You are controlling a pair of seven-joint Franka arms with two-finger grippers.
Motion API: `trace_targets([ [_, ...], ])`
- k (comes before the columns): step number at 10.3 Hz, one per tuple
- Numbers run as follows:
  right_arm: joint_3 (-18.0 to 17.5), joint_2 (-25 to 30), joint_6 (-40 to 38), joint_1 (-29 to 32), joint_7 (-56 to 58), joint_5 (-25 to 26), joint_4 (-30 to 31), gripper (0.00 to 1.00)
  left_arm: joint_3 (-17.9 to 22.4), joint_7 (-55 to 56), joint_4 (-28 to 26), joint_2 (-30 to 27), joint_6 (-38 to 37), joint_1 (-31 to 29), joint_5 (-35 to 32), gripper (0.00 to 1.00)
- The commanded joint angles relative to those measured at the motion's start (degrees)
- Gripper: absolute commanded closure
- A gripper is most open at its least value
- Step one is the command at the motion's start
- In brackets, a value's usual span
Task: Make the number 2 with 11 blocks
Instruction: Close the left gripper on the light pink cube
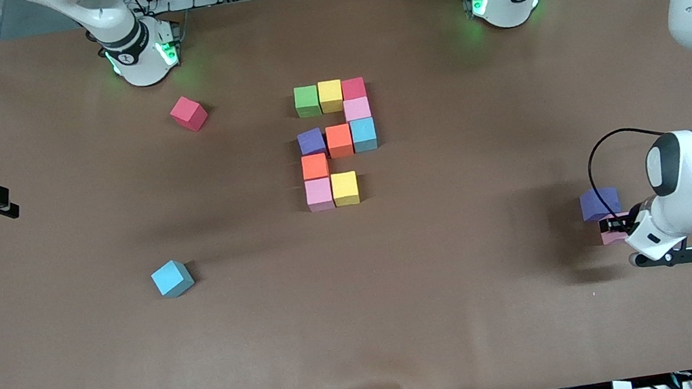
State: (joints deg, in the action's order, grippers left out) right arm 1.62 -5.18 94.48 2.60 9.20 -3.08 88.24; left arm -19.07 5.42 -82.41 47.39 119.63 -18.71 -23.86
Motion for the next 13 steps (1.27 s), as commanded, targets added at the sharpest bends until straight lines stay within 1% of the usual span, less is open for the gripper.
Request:
trace_targets([
  [1,-0.39,-0.54,-0.26,0.65,0.73,-0.61,-0.97,0.0,-0.26,-0.58,-0.03,-0.19,0.51,-0.28,-1.55,0.39],
  [8,-0.39,-0.54,-0.26,0.65,0.73,-0.52,-0.97,0.0,-0.97,-0.49,0.41,-0.72,0.78,0.52,-0.93,0.4],
  [13,-0.39,-0.54,-0.26,0.57,0.73,-0.61,-0.97,0.0,-1.67,-0.59,0.76,-1.07,0.78,2.97,-1.11,0.43],
])
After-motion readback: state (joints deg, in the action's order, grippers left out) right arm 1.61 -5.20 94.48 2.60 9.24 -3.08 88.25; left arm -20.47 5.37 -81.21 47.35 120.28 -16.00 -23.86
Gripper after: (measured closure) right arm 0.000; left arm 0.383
